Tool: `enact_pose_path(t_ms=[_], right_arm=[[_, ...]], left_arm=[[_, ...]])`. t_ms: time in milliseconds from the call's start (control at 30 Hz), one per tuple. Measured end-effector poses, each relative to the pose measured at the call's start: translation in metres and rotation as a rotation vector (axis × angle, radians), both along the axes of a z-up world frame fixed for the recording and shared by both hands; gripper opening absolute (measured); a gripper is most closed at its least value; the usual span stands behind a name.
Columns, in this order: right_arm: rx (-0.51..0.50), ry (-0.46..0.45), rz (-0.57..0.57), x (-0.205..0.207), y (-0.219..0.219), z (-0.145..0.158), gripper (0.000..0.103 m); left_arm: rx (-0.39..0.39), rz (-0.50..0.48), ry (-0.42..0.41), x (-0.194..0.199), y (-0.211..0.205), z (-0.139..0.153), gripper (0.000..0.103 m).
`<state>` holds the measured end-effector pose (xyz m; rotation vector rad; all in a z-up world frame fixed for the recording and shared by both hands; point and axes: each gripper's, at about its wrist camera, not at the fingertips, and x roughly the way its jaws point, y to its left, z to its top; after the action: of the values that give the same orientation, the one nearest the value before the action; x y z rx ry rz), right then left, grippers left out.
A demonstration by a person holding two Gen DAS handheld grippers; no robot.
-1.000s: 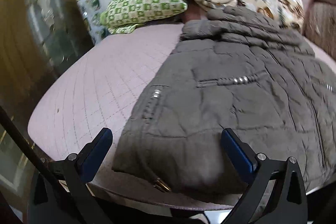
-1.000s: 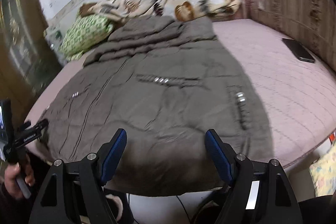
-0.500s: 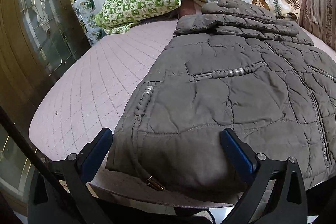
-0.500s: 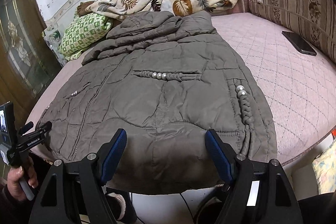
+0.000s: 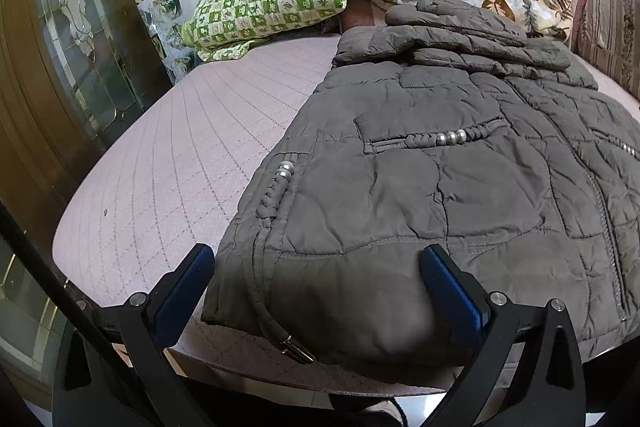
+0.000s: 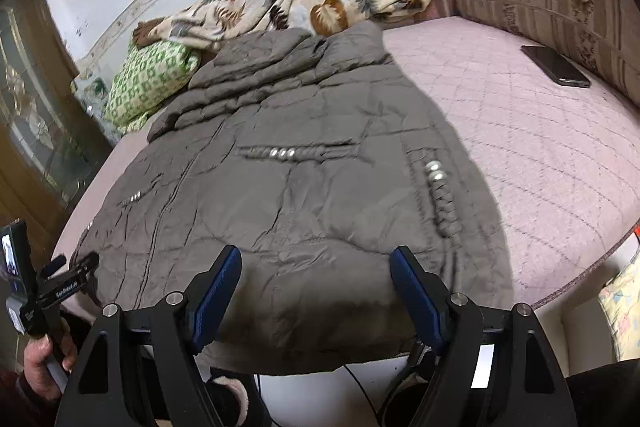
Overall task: Fold large clothes
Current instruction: 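Grasp the jacket side edge by the beaded pocket with the right tool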
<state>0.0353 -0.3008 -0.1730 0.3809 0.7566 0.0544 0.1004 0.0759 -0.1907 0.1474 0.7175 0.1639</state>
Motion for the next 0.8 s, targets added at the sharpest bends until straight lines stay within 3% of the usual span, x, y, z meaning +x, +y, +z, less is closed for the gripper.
enact_pose_path(t_ms=[67,200,267,367,533,633,800], right_arm=[[0.02,-0.016,-0.049,-0.002,-0.011,0.002,0.081],[0.126,-0.02,-0.229,-0.011,-0.058,0.0,0.081],[0.172,-0.017,-0.292,-0.015,-0.076,-0.002,0.081],[0.247,0.005,-0.363,-0.022,-0.1,-0.011,0.081],[0.324,0.02,-0.393,-0.028,-0.122,-0.022,0.081],[0.417,0.02,-0.378,-0.025,-0.131,-0.03,0.081],[0.461,0.028,-0.363,-0.017,-0.133,-0.035,0.081]], left_arm=[[-0.064,0.023,-0.016,-0.001,0.013,0.006,0.103],[-0.299,0.141,-0.008,0.001,0.064,0.011,0.103],[-0.435,0.214,0.0,0.0,0.094,0.008,0.103],[-0.55,0.29,0.024,0.004,0.129,-0.005,0.101],[-0.668,0.318,0.047,0.002,0.156,-0.019,0.098],[-0.677,0.289,0.043,0.003,0.15,-0.018,0.097],[-0.655,0.175,0.051,0.013,0.128,-0.015,0.096]])
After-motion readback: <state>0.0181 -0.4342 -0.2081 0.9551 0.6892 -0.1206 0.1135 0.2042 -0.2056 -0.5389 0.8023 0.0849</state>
